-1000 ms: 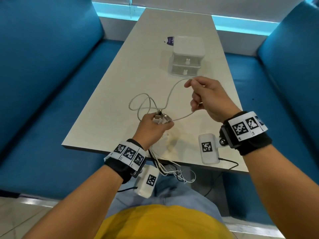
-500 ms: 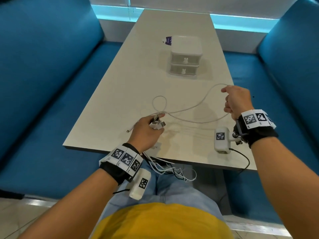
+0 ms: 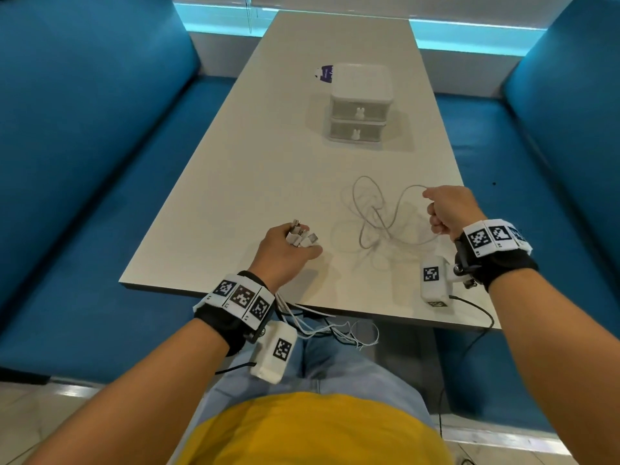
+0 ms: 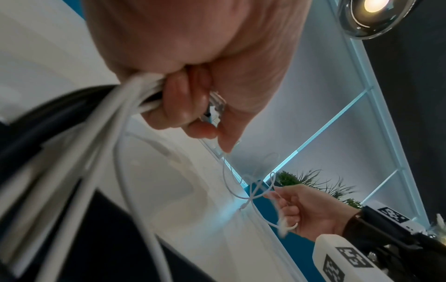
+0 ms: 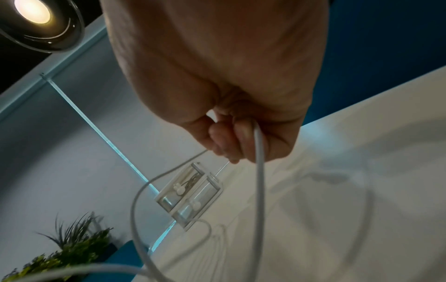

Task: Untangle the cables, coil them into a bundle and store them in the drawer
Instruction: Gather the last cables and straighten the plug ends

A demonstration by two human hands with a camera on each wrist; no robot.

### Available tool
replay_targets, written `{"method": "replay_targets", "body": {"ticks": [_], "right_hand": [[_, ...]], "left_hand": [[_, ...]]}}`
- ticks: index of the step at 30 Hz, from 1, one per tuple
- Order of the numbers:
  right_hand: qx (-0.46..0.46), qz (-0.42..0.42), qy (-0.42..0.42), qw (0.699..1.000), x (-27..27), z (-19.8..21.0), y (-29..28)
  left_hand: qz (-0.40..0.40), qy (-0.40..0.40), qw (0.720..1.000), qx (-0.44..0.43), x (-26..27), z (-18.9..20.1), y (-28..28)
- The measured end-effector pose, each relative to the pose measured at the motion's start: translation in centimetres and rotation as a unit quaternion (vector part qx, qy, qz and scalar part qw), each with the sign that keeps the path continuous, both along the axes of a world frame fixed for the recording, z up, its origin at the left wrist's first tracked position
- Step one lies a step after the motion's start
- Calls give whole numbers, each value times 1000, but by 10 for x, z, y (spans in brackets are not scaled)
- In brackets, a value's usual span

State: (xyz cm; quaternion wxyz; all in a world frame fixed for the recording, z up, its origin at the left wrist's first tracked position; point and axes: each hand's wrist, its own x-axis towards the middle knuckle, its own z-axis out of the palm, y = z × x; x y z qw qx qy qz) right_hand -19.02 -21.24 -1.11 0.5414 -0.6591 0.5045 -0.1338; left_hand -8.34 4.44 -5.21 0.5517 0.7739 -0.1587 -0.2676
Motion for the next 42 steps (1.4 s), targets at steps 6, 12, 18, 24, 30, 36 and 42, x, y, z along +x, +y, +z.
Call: {"method": "replay_targets", "body": {"ticks": [6, 12, 18, 24, 30, 36, 42], "right_hand": [[2, 89, 23, 996, 3, -9, 17], [0, 97, 20, 995, 10, -17, 30], [-283, 120, 215, 927, -1, 2, 29], [-310, 471, 9, 826, -2, 45, 87], [-299, 440, 11, 847, -10, 59, 78], [-253, 295, -57, 920, -22, 65, 64], [-398, 431, 61, 807, -21, 56, 85]], "left_hand": [[-49, 14, 999, 14, -8, 7, -10], [-86, 91, 992, -2, -25, 21, -28], [-48, 116, 991, -54, -20, 31, -21], [-120, 71, 989, -59, -25, 43, -23], [-112, 77, 988, -68, -21, 44, -14], [-109, 104, 987, -58, -22, 48, -15], [-93, 107, 988, -65, -30, 52, -26]]}}
